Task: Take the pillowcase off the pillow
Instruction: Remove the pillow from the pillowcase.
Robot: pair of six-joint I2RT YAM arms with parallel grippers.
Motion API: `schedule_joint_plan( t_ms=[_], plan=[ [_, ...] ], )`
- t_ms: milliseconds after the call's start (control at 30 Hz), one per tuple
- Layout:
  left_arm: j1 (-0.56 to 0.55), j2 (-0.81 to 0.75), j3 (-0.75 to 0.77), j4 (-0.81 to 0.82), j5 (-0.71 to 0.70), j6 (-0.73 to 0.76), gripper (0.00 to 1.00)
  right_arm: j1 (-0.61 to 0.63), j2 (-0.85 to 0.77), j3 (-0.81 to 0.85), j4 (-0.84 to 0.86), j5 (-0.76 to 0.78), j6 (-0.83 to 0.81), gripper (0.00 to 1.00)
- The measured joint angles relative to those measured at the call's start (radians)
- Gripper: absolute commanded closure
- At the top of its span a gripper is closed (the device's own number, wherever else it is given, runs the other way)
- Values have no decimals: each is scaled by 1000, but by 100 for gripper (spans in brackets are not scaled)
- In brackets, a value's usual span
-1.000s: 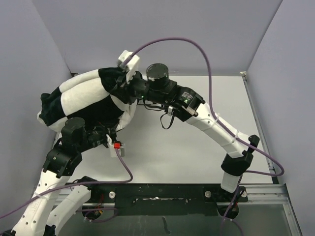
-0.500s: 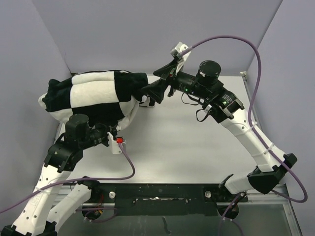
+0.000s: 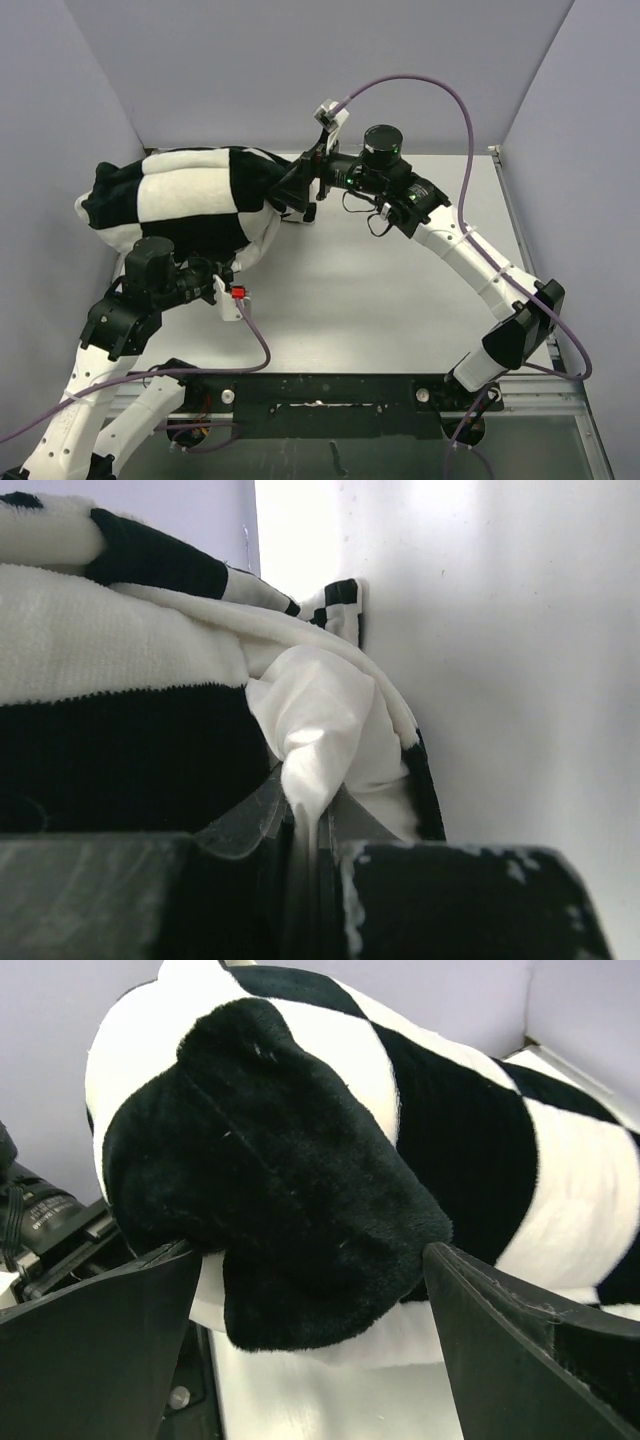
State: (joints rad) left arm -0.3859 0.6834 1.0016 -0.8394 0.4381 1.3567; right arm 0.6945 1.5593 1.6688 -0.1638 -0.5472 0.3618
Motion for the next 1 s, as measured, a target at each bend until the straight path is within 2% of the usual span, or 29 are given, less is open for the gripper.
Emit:
schedule_joint_plan(
  t_ms=[333, 533, 600, 667, 833, 900, 1000],
  plan=[
    [2, -10, 6, -24, 0, 24, 100, 46, 60, -8, 209, -102, 188, 0],
    [2, -14, 6, -33, 0, 39, 100, 126, 68, 43, 210, -87, 162, 8],
    [2, -15, 7, -39, 0, 40, 100, 148, 77, 71, 180, -62, 131, 16],
    [2, -17, 9, -45, 0, 39, 100, 164, 89, 100, 138, -27, 96, 29],
    [2, -20, 9, -51, 0, 40, 100, 175, 100, 134, 57, 81, 25, 81],
    [2, -21, 9, -50, 0, 45, 100, 179, 103, 145, 30, 124, 1, 89],
    [2, -23, 9, -48, 0, 54, 100, 190, 103, 159, 11, 182, -21, 94]
  ],
)
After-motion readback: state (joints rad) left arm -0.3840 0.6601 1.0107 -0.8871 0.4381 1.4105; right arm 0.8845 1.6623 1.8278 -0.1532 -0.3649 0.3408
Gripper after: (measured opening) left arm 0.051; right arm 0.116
